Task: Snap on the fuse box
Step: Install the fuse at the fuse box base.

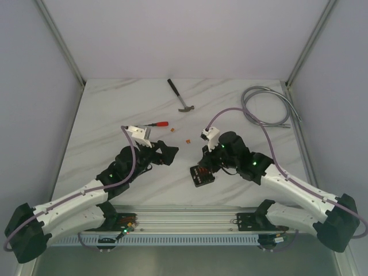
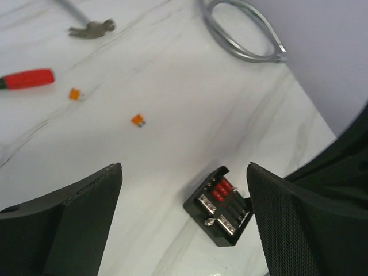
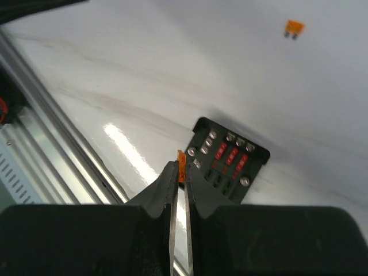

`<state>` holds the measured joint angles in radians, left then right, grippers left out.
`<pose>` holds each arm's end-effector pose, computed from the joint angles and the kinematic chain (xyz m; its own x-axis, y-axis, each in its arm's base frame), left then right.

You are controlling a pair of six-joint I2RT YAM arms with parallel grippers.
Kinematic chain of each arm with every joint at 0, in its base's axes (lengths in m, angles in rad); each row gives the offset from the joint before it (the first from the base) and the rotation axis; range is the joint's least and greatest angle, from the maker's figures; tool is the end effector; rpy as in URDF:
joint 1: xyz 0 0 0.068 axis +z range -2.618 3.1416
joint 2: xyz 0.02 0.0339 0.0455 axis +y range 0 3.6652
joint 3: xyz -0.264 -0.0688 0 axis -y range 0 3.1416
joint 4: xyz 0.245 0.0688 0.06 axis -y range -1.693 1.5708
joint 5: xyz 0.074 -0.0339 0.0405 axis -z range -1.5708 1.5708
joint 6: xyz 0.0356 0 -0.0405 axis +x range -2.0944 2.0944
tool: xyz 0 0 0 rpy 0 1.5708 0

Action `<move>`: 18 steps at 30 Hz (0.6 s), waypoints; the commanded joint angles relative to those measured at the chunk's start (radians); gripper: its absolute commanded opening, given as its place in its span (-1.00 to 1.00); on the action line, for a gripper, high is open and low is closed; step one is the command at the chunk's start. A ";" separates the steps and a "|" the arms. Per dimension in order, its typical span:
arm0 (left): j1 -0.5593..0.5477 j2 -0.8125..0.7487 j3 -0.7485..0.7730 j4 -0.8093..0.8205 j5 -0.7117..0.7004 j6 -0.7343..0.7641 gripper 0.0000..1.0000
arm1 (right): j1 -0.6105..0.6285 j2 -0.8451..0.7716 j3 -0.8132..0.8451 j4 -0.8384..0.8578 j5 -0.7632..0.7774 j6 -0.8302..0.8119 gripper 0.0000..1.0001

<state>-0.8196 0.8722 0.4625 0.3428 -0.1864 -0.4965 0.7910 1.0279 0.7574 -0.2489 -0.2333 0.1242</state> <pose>0.1465 -0.1472 0.2658 -0.3221 -0.3409 -0.8832 0.4988 0.7318 -0.4644 0.1559 0.1694 0.2780 -0.4495 -0.2832 -0.8472 -0.7833 0.5809 0.2214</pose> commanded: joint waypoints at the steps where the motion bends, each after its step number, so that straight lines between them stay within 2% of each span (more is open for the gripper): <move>1: 0.000 0.025 -0.001 -0.078 -0.149 -0.088 0.99 | 0.042 0.018 0.035 -0.093 0.227 0.109 -1.00; 7: 0.005 0.071 0.026 -0.148 -0.215 -0.142 1.00 | 0.122 0.085 0.025 -0.138 0.358 0.196 -1.00; 18: 0.023 0.126 0.034 -0.177 -0.222 -0.212 1.00 | 0.245 0.204 0.011 -0.141 0.514 0.300 -1.00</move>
<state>-0.8051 0.9920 0.4648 0.1913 -0.3862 -0.6743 1.0115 1.2079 0.7609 -0.3798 0.1825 0.3668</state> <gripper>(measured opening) 0.998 0.131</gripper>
